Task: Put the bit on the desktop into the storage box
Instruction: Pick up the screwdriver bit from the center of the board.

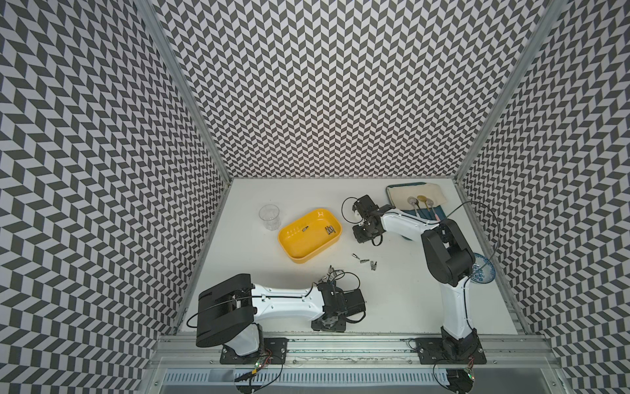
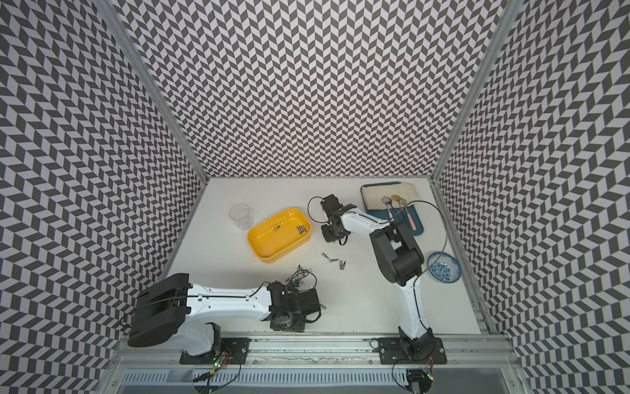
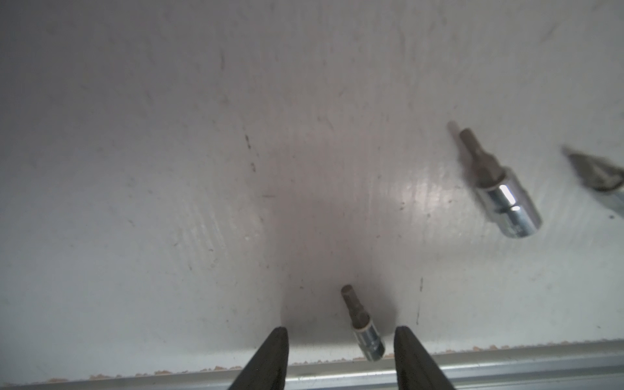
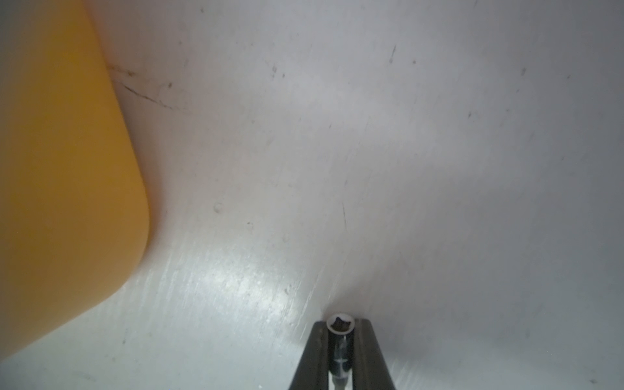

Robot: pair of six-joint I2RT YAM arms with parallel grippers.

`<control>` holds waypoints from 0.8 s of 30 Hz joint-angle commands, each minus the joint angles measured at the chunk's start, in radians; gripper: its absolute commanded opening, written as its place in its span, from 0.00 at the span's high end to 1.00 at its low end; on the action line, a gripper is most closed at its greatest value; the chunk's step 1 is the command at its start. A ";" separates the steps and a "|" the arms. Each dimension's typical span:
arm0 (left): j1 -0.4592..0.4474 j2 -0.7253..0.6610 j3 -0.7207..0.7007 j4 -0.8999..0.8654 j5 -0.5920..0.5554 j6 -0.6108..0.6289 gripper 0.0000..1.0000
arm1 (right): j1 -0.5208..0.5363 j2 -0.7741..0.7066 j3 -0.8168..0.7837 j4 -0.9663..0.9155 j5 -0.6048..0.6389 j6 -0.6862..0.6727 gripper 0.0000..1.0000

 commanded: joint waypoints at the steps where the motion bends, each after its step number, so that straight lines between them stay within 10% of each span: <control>1: -0.006 0.018 0.021 0.015 -0.006 0.018 0.47 | -0.012 -0.005 -0.015 -0.036 0.006 -0.002 1.00; 24: -0.007 0.005 0.009 0.018 0.006 0.024 0.83 | -0.014 0.003 -0.008 -0.036 -0.002 -0.002 1.00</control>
